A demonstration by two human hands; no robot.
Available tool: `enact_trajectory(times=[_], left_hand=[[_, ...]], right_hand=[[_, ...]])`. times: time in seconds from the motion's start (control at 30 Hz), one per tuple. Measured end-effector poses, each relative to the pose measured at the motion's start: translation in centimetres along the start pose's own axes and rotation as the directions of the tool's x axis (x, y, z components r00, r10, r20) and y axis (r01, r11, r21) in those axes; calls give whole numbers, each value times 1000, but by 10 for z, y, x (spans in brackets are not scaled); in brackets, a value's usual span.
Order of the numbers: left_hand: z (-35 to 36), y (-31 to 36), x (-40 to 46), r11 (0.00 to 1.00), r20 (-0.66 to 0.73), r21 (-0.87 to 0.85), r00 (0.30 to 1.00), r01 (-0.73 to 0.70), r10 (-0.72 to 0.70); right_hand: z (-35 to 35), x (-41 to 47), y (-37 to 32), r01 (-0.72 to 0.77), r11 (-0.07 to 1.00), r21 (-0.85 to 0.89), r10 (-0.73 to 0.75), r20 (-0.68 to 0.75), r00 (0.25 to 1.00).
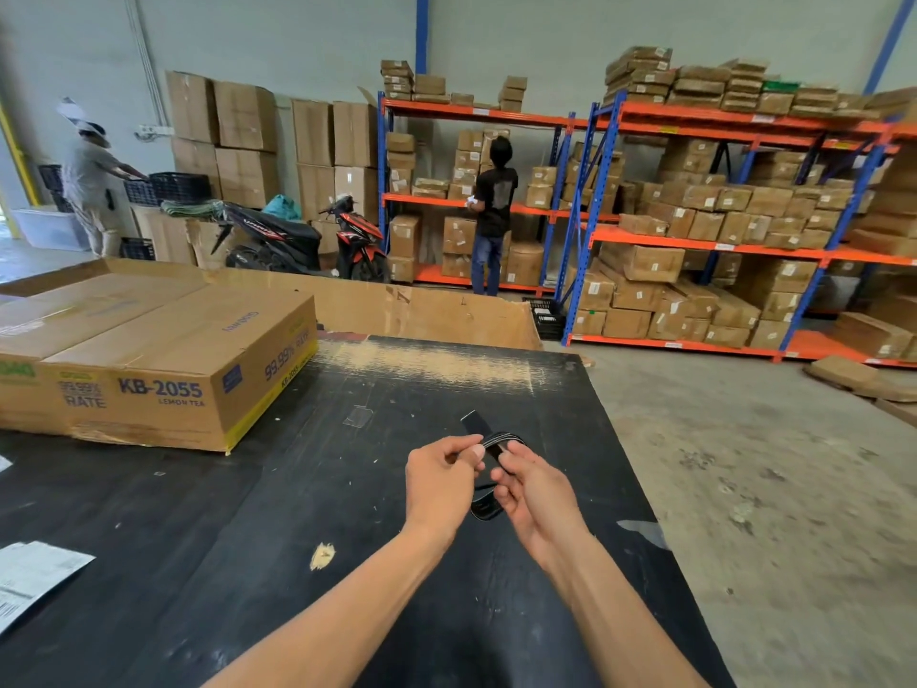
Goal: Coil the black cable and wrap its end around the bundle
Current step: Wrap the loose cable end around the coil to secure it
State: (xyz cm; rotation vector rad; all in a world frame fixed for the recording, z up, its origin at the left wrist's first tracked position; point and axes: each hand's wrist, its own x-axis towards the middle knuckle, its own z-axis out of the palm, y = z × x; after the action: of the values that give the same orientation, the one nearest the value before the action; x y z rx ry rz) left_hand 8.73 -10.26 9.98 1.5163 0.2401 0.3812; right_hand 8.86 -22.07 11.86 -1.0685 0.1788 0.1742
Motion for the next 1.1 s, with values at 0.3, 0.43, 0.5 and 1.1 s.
enact_trajectory(times=[0.3, 0.43, 0.5, 1.1], left_hand=[[-4, 4, -4, 988, 15, 147, 999, -51, 49], [-2, 5, -10, 974, 71, 202, 993, -103, 90], [-3, 5, -12, 963, 104, 234, 989, -131, 109], [-16, 13, 7, 942, 250, 280, 961, -186, 116]], right_hand=[[-16, -8, -14, 419, 382, -824, -392, 267, 881], [-22, -8, -15, 592, -98, -800, -490, 556, 671], [-25, -8, -17, 607, -271, -747, -470, 653, 594], [-16, 5, -55, 629, -462, -626, -190, 762, 619]])
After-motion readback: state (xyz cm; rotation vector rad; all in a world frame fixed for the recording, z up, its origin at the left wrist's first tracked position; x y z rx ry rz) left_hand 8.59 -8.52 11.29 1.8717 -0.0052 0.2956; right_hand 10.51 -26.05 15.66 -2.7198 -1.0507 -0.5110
